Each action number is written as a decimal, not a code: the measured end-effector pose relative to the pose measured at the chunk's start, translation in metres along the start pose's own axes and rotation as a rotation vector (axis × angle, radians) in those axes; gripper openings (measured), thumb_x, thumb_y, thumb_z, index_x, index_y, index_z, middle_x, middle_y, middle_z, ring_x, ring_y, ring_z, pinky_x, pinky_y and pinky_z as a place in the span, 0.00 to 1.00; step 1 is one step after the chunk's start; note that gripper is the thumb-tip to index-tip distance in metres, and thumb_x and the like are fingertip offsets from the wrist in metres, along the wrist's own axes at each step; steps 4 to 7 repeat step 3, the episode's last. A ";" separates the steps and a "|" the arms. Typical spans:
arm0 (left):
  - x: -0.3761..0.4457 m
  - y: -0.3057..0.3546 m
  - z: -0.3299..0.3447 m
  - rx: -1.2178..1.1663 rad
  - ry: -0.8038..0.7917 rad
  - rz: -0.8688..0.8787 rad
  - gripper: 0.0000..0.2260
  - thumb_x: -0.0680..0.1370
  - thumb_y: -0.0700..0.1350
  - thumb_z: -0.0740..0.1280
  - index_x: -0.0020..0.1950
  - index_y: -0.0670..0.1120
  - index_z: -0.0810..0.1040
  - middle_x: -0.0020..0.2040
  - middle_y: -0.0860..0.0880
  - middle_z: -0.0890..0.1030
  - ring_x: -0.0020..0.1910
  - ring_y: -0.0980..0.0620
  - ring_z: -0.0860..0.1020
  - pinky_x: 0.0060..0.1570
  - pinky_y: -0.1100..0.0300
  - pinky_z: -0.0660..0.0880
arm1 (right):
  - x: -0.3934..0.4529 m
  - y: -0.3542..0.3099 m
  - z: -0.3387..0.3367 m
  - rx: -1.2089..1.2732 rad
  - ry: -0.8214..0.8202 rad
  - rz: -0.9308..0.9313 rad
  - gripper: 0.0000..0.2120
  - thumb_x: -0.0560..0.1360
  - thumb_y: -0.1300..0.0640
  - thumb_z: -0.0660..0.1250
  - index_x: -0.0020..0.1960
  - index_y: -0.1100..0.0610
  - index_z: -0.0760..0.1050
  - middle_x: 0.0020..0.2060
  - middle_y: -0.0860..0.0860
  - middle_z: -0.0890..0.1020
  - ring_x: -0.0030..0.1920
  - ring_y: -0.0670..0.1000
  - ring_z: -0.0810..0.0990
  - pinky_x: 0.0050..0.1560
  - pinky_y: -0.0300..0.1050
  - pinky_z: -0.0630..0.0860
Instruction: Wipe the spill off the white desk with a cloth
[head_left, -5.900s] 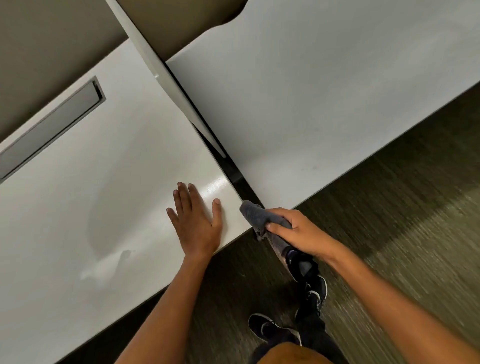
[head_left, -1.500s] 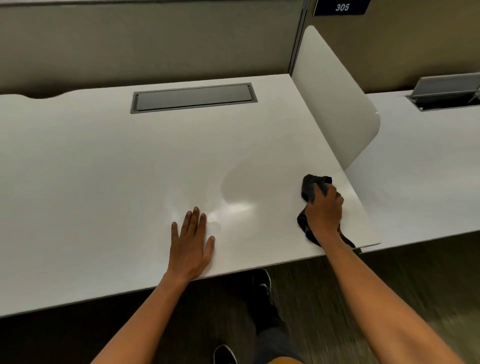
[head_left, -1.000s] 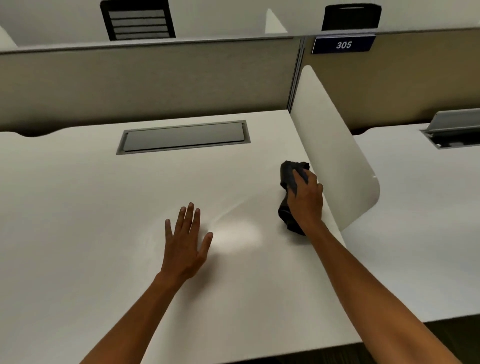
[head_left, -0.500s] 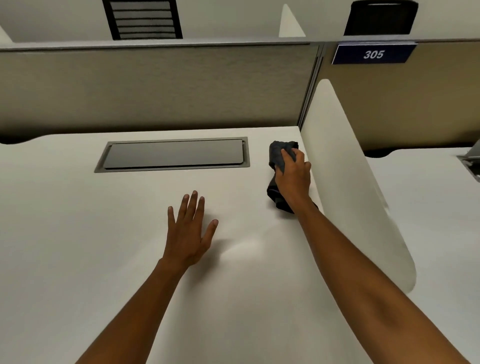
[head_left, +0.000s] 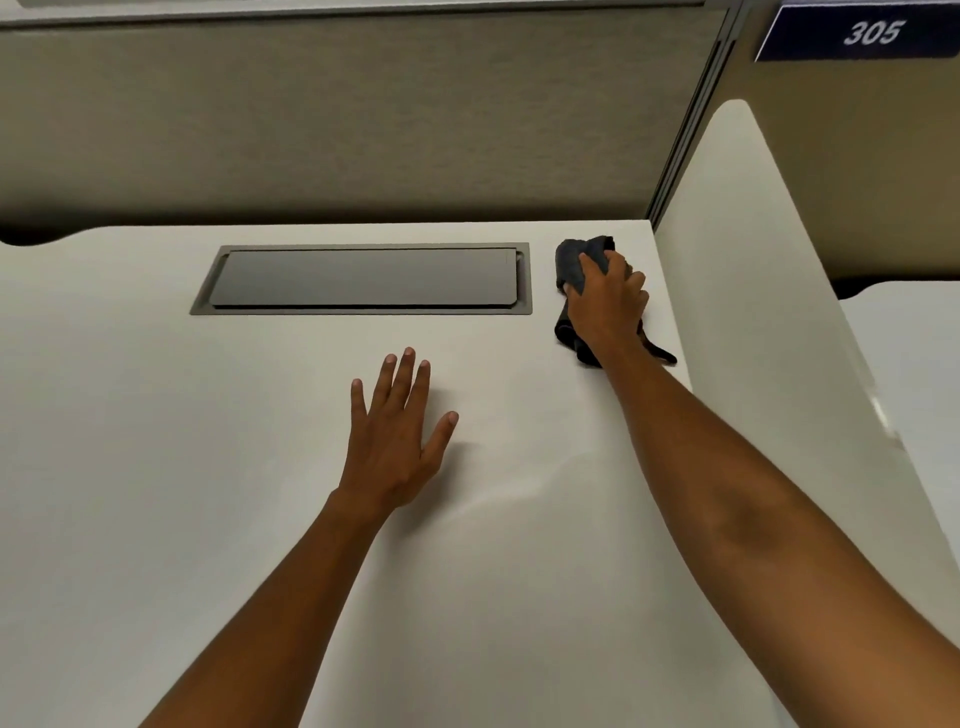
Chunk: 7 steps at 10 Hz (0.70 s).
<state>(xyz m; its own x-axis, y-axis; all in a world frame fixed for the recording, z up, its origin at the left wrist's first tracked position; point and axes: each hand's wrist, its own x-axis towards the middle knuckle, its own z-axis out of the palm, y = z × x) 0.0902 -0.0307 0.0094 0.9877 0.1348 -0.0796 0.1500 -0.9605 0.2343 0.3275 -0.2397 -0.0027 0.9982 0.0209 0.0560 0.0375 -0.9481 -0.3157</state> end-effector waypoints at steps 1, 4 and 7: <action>-0.009 -0.003 0.002 0.012 -0.011 -0.004 0.35 0.79 0.64 0.43 0.82 0.48 0.45 0.82 0.50 0.40 0.80 0.52 0.36 0.78 0.44 0.35 | -0.002 -0.001 -0.002 -0.083 -0.061 -0.013 0.27 0.80 0.41 0.58 0.76 0.49 0.61 0.76 0.55 0.60 0.70 0.63 0.63 0.66 0.60 0.63; -0.038 -0.005 -0.001 -0.009 0.010 0.000 0.35 0.79 0.64 0.43 0.82 0.49 0.45 0.82 0.51 0.39 0.80 0.53 0.36 0.78 0.43 0.36 | -0.060 -0.006 -0.019 -0.006 0.065 -0.064 0.26 0.80 0.41 0.57 0.75 0.49 0.62 0.77 0.55 0.60 0.72 0.63 0.61 0.68 0.62 0.61; -0.038 -0.005 -0.001 -0.009 0.010 0.000 0.35 0.79 0.64 0.43 0.82 0.49 0.45 0.82 0.51 0.39 0.80 0.53 0.36 0.78 0.43 0.36 | -0.060 -0.006 -0.019 -0.006 0.065 -0.064 0.26 0.80 0.41 0.57 0.75 0.49 0.62 0.77 0.55 0.60 0.72 0.63 0.61 0.68 0.62 0.61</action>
